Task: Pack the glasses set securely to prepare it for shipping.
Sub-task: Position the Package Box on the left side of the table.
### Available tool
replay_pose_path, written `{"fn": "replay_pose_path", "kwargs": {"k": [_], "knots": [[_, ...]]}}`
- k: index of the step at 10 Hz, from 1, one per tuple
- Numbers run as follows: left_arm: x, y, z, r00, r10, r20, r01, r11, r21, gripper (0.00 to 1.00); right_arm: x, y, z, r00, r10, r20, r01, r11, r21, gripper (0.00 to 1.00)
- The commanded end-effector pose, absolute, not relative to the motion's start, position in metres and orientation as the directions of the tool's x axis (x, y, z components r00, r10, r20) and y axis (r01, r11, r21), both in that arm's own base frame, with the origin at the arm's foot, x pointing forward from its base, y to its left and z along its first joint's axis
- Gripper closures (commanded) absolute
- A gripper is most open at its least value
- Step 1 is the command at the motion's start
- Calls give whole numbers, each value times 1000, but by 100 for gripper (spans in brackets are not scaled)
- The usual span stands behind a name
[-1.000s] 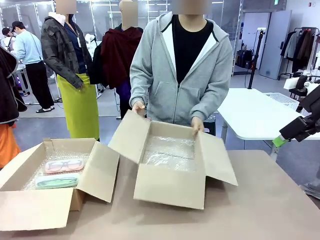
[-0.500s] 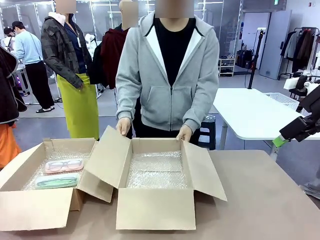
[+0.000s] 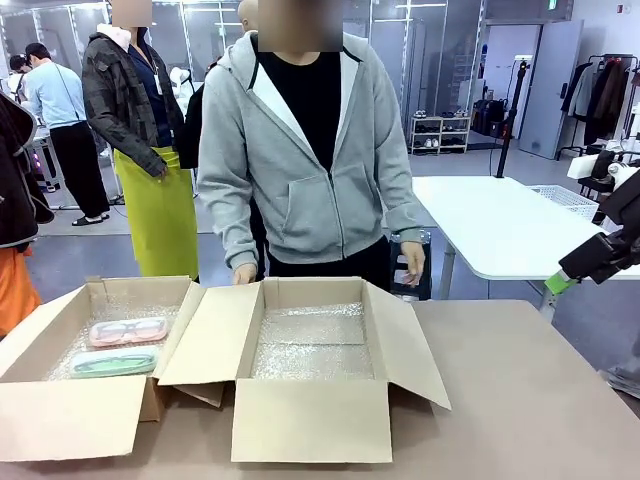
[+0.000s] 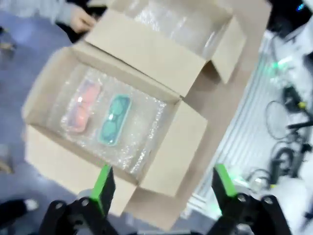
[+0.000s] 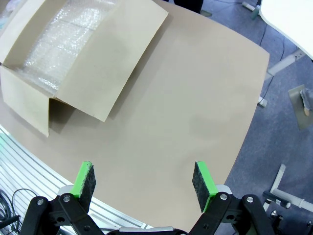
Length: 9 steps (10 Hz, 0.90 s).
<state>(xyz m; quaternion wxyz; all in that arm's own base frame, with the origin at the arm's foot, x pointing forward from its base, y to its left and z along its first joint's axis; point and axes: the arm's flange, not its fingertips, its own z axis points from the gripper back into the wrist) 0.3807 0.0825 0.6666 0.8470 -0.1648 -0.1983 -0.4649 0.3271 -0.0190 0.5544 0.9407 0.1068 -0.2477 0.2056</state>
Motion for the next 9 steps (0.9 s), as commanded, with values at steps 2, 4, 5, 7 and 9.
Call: {"fn": "replay_pose_path", "kwargs": {"k": [2,4,5,7,9], "knots": [[369,26,634,452,-765,459,861,509,2,0,325,-18,553,794,331,509,-432,898,89,0],[373,9,621,447,-769,458,864,503,1,0,325,-18,553,794,331,509,-432,898,89,0],[375,8,615,456,-766,453,863,505,-17,0,325,-18,553,794,331,509,-432,898,89,0],[375,1,619,432,-773,464,878,479,-20,0,325,-18,553,794,331,509,-432,898,89,0],[375,1,619,432,-773,464,878,479,-20,0,325,-18,553,794,331,509,-432,898,89,0]]}}
